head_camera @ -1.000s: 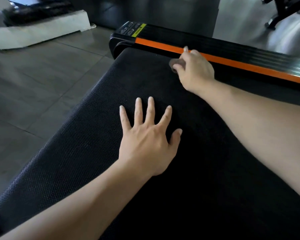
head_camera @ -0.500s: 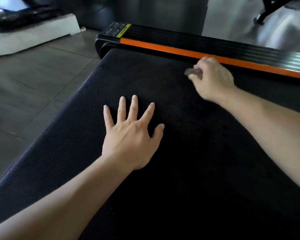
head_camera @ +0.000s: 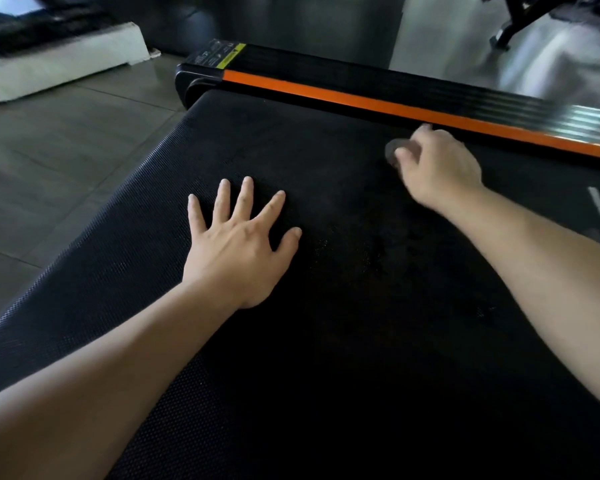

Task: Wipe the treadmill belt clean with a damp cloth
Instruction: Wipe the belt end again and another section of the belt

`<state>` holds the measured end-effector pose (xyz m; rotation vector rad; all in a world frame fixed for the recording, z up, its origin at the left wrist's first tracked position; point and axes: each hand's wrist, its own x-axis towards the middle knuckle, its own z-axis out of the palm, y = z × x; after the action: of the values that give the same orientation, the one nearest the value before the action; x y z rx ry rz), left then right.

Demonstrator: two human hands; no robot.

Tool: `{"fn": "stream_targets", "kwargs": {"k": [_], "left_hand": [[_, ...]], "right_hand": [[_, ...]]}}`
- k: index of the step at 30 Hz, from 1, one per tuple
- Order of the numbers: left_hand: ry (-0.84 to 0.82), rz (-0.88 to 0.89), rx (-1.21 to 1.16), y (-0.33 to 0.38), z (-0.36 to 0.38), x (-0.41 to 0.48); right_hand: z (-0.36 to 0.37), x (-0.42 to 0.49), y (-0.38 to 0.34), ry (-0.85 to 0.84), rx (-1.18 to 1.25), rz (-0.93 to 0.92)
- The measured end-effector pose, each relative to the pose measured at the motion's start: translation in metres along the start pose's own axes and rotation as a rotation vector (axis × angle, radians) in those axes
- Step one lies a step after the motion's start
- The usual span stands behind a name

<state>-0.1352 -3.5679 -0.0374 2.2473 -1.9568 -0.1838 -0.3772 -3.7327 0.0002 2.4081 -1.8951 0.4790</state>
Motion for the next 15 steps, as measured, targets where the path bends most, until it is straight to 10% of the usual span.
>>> {"fn": "stream_targets", "kwargs": {"k": [7,12,15], "left_hand": [[-0.016,-0.009,0.009,0.0,-0.001,0.001],[-0.018,-0.01,0.008,-0.001,-0.001,0.0],[-0.025,-0.012,0.011,-0.001,0.0,0.002]], "right_hand": [[-0.001,-0.072,-0.029,-0.08,0.121,-0.347],[-0.008,-0.038,-0.012,0.018,-0.051,0.042],[-0.006,-0.089,-0.051,-0.027,0.031,-0.14]]}}
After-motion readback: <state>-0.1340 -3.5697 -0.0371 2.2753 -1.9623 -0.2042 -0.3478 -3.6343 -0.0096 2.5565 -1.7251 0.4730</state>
